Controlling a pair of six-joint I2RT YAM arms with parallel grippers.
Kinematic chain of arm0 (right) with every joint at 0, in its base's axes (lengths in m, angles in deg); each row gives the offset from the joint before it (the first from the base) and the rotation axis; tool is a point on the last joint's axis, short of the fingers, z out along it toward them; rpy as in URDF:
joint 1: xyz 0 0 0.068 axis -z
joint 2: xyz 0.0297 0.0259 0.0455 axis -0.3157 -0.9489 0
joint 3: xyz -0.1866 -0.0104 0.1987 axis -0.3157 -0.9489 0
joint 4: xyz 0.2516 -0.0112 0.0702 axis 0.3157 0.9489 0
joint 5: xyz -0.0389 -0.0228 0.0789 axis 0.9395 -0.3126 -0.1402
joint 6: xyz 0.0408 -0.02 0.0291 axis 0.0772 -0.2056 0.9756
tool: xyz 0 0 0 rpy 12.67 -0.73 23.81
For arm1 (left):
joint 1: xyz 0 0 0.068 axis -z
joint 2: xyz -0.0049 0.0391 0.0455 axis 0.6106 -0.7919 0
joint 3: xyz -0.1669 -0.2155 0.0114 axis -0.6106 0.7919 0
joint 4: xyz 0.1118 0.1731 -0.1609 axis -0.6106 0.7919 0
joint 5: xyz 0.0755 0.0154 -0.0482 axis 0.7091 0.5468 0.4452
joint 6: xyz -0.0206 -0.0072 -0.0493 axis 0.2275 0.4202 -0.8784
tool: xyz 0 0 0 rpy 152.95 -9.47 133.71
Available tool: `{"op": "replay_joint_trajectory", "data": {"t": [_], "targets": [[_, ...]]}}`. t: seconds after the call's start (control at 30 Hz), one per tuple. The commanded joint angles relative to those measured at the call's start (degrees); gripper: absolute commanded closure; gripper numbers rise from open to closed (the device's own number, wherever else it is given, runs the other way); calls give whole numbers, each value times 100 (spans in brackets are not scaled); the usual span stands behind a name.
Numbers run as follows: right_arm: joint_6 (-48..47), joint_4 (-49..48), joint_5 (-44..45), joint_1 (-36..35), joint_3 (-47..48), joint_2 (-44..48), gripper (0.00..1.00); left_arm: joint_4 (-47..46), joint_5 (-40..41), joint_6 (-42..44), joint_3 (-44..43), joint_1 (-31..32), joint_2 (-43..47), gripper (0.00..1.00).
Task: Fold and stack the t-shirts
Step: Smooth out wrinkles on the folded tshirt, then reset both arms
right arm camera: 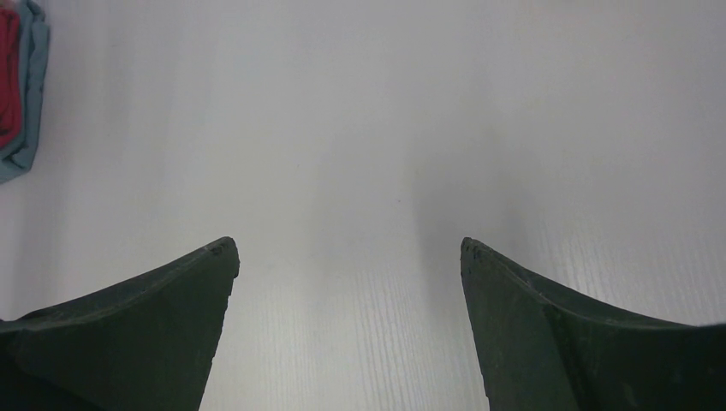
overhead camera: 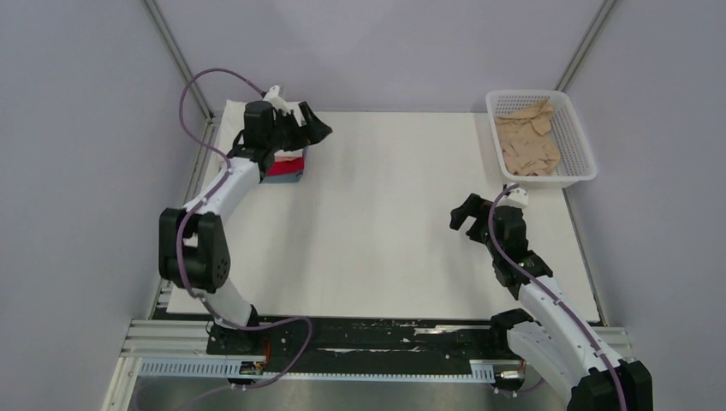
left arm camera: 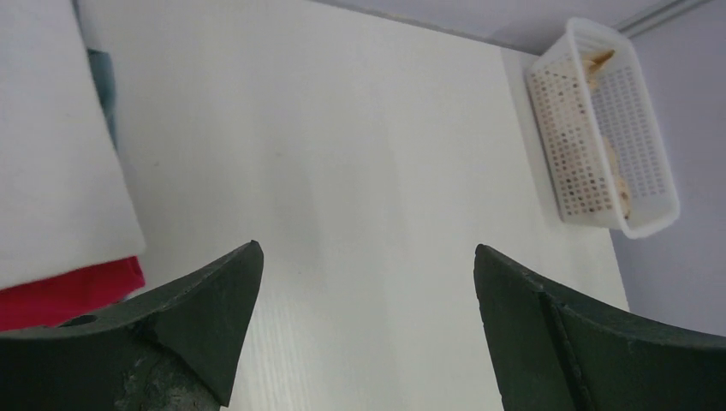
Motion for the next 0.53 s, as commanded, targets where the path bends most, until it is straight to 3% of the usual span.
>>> {"op": "replay_joint_trajectory", "data": {"t": [0.0,0.07,0.23,0.5], "targets": [[75,6,104,23,84,284,0,148,1016,346,911,504,1842,0],[155,33,137,26,71,346,0,382,1571,304,1423,714,2714,0],[177,126,145,27,74,546,0,1191,2859,-62,2327,1033,3853,0],[153,256,298,22,94,698,0,1545,3131,-197,3520,1046,5328,0]]}}
